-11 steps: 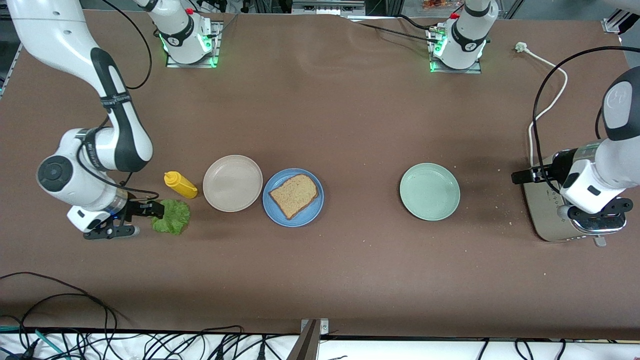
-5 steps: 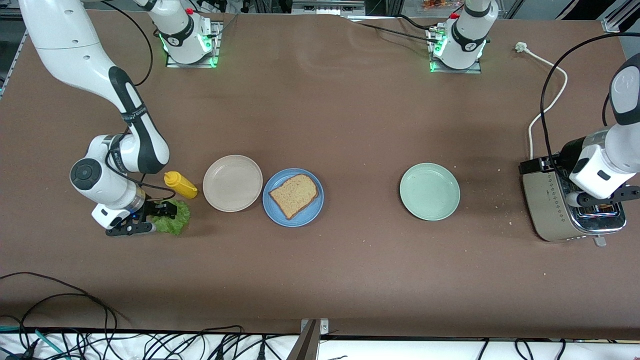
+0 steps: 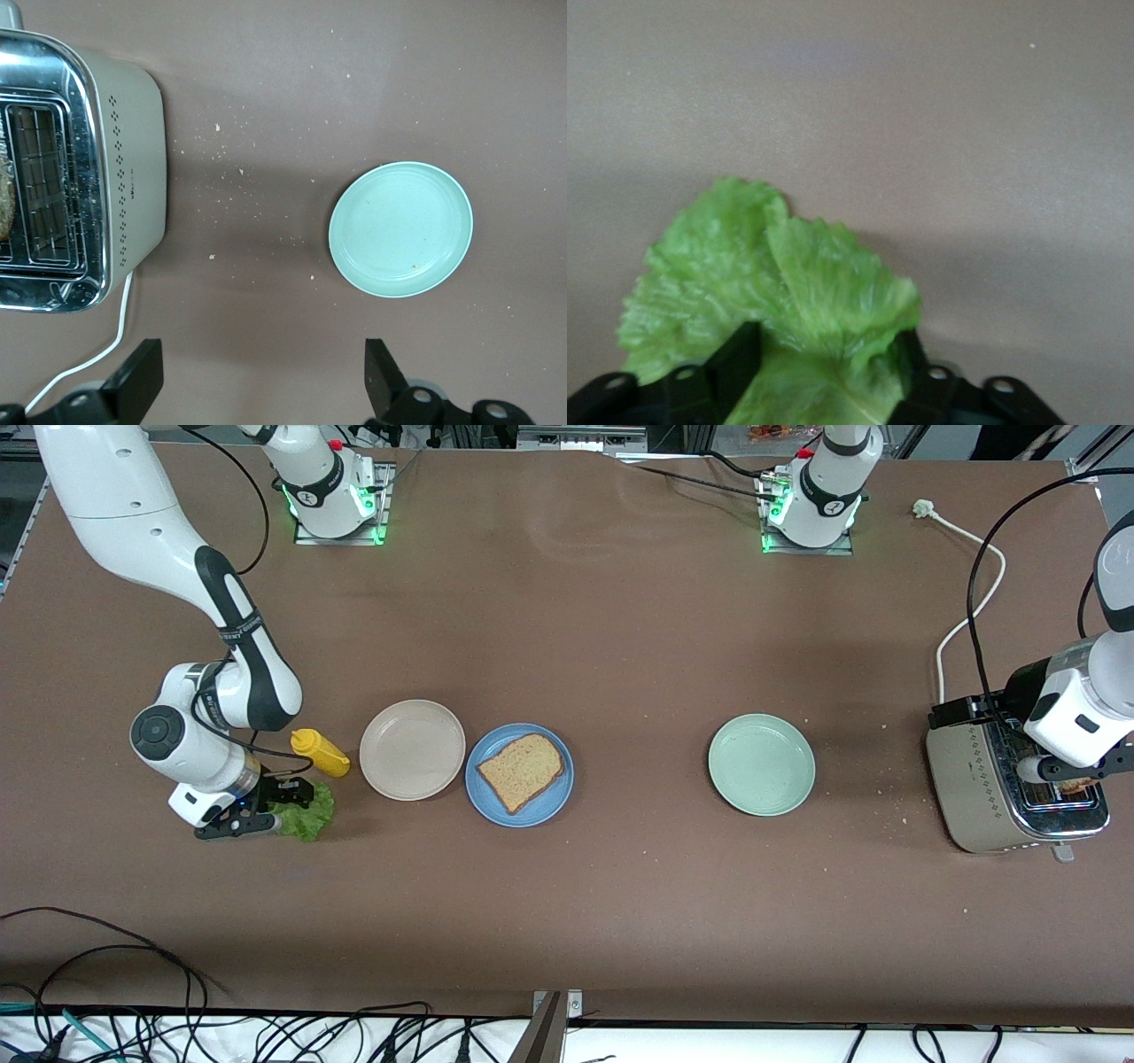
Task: Make sandwich in blue plate with both arms
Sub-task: 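Lift the lettuce and carry it over the blue plate with the right gripper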
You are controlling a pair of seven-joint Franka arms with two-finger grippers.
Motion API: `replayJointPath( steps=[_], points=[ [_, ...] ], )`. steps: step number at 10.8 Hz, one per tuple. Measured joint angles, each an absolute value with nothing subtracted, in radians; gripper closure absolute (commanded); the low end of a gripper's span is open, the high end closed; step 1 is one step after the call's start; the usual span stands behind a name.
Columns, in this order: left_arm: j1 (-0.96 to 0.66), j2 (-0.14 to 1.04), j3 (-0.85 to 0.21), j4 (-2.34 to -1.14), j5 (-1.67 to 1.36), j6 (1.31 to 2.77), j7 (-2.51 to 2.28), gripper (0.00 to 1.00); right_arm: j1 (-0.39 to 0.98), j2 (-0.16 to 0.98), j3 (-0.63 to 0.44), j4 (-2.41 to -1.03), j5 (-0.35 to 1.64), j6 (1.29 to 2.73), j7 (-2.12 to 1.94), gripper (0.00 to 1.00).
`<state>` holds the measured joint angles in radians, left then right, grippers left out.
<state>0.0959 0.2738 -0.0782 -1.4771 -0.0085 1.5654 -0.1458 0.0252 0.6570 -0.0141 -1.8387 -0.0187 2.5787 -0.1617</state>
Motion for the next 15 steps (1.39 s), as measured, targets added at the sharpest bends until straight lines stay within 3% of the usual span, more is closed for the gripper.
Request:
replayJointPath(
  steps=[5,11,15],
  points=[
    [0.103,0.253,-0.078,-1.479,-0.008,1.565,-0.139,0.00,0.024,0.607,-0.016,-1.842,-0.019,2.560,-0.183,1.00],
    [0.128,0.250,-0.078,-1.484,-0.008,1.566,-0.109,0.00,0.026,0.281,-0.013,-1.842,-0.018,2.214,-0.192,1.00],
    [0.129,0.248,-0.079,-1.486,-0.008,1.567,-0.107,0.00,0.061,0.157,0.004,-1.837,0.011,2.048,-0.151,1.00]
  ],
)
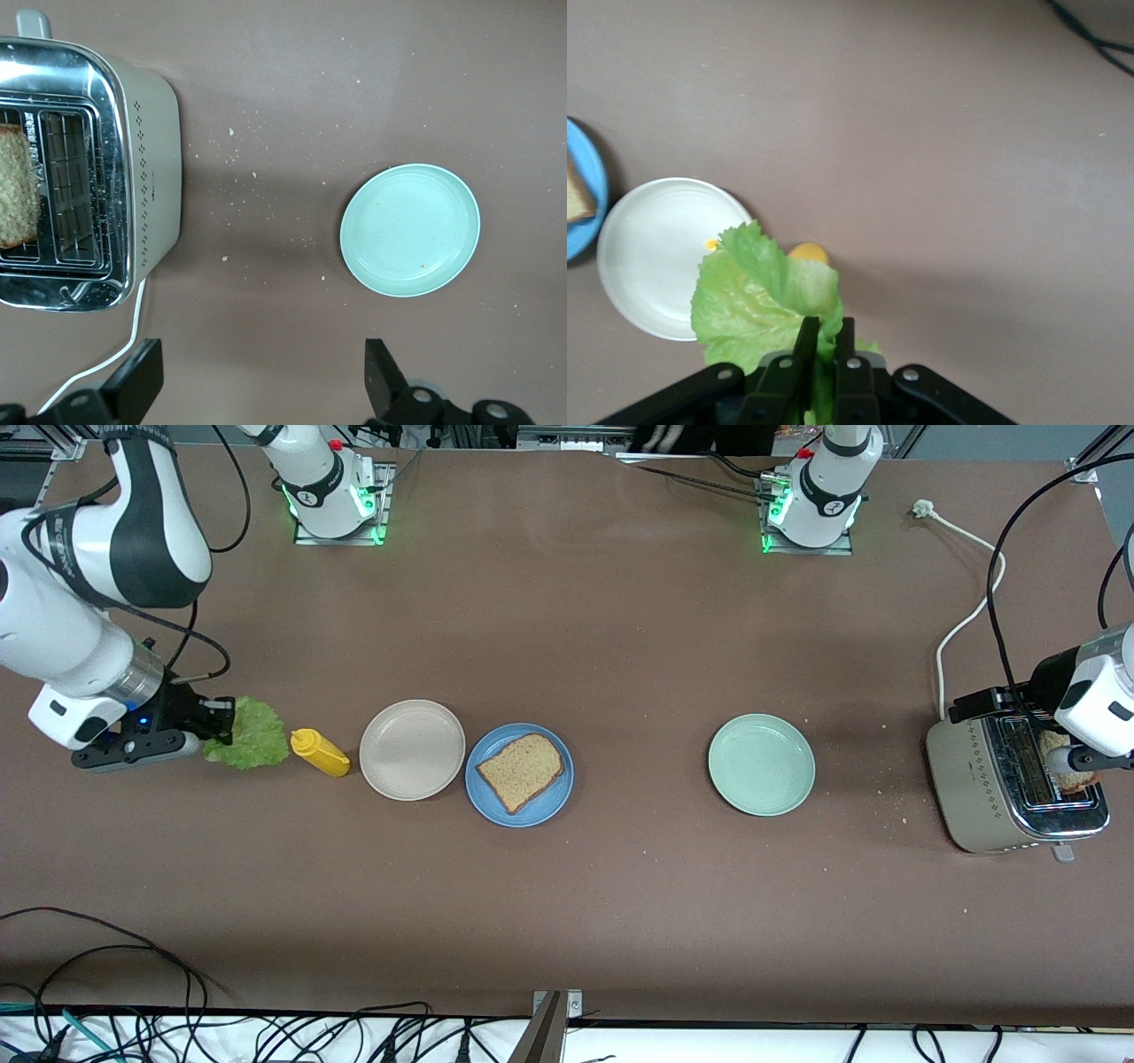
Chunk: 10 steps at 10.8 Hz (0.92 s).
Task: Make sandwich in blue plate with both arms
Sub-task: 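Lift the lettuce and carry it over the blue plate with the right gripper, then lower the lettuce onto the bread and open the right gripper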
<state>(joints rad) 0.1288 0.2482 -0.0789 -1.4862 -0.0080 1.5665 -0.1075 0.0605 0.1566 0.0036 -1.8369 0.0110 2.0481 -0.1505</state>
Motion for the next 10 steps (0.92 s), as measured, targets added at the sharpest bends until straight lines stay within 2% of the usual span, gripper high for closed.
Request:
replayJointPath(
  steps=[5,10],
  points=[
    [0.133,0.248,-0.079,-1.491,-0.008,1.576,-0.107,0.00,0.293,0.183,0.004,-1.801,0.028,2.022,0.212,1.00],
    [0.139,0.249,-0.078,-1.494,-0.008,1.586,-0.107,0.00,0.484,0.420,0.000,-1.620,0.030,2.062,0.592,1.00]
  ],
)
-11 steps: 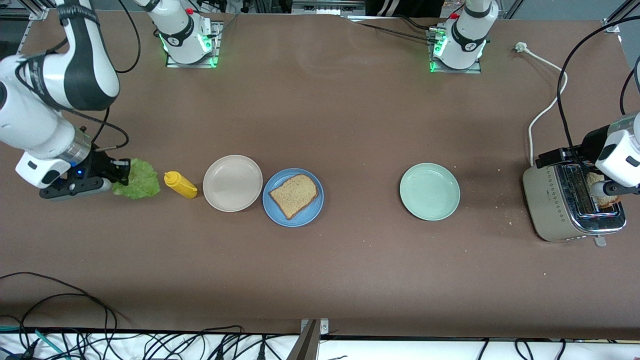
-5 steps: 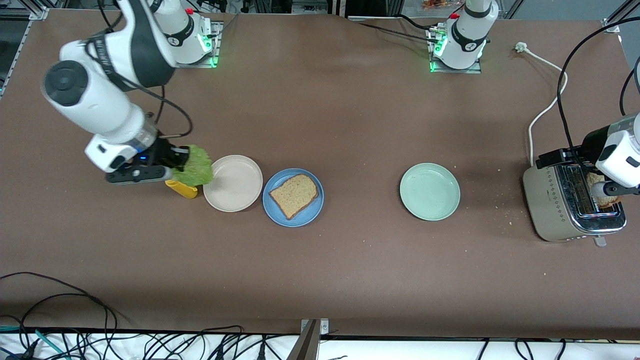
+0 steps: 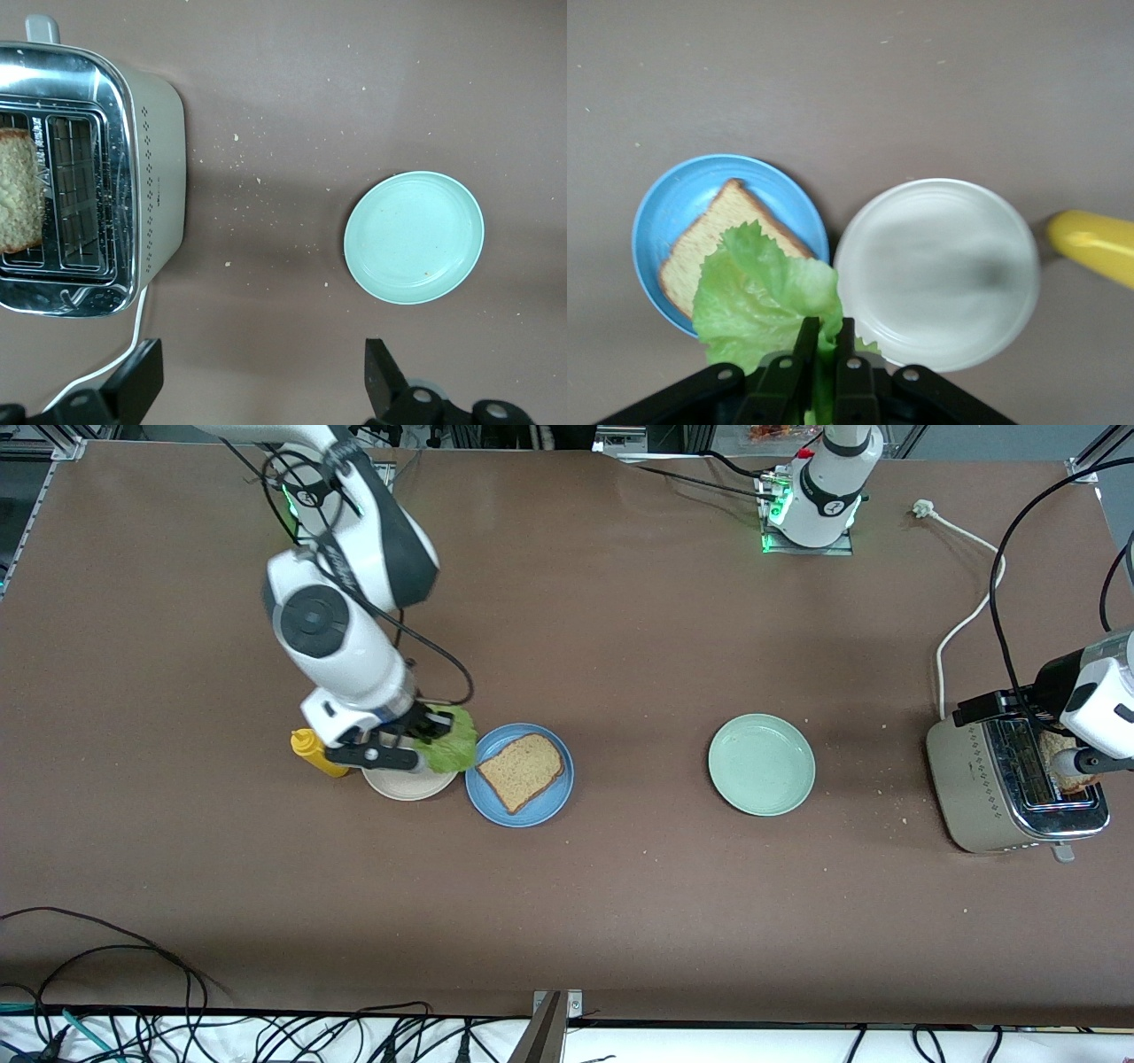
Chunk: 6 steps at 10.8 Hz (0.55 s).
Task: Make sandwich in blue plate with both arms
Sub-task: 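Lower the lettuce onto the bread and open the right gripper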
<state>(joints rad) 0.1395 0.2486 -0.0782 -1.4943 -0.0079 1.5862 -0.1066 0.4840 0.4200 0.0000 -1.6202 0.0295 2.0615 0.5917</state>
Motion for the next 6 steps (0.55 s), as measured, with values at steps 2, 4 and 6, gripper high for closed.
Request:
replayJointPath(
  steps=[2,4,6],
  points=[
    [0.146,0.249,-0.078,-1.495,-0.008,1.587,-0.106,0.00,0.535,0.519,-0.001,-1.575,0.030,2.152,0.694,1.00],
    [0.150,0.249,-0.078,-1.495,-0.008,1.587,-0.105,0.01,0.571,0.595,-0.002,-1.536,0.030,2.221,0.788,1.00],
    [0.152,0.249,-0.078,-1.496,-0.008,1.587,-0.102,0.01,0.596,0.645,-0.002,-1.509,0.030,2.261,0.855,1.00]
  ],
)
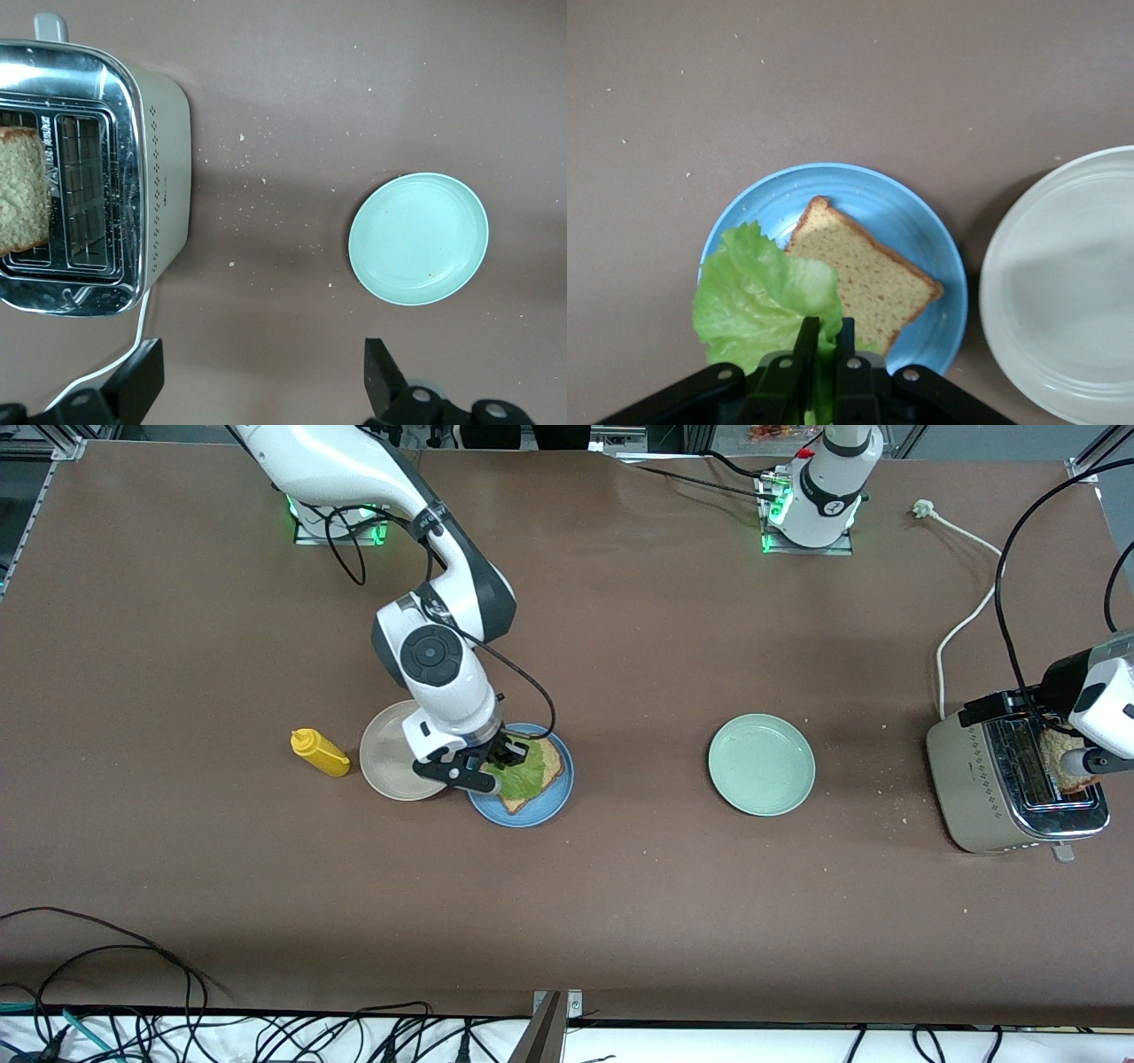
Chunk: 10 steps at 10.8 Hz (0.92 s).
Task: Make sandwich in blue plate with both arms
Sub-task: 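Lower the lettuce onto the bread and open the right gripper, then withdraw the right gripper while the left gripper grasps another bread slice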
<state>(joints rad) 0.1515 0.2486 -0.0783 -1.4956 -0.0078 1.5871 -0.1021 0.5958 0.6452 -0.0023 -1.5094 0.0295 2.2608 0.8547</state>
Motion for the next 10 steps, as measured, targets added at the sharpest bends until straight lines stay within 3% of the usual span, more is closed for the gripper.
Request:
replayJointPath(
  steps=[5,6,7,10],
  points=[
    [0.158,0.249,-0.078,-1.496,-0.008,1.587,-0.095,0.01,0.609,0.752,-0.007,-1.509,-0.002,2.361,0.878,1.00],
    [0.162,0.249,-0.078,-1.496,-0.008,1.587,-0.090,0.01,0.609,0.762,-0.010,-1.516,-0.018,2.379,0.878,0.82],
    [0.168,0.249,-0.078,-1.496,-0.008,1.587,-0.075,0.01,0.608,0.767,-0.013,-1.521,-0.023,2.390,0.878,0.03],
    [0.182,0.249,-0.078,-1.496,-0.008,1.587,-0.064,0.00,0.608,0.766,-0.019,-1.521,-0.025,2.406,0.877,0.00]
  ],
)
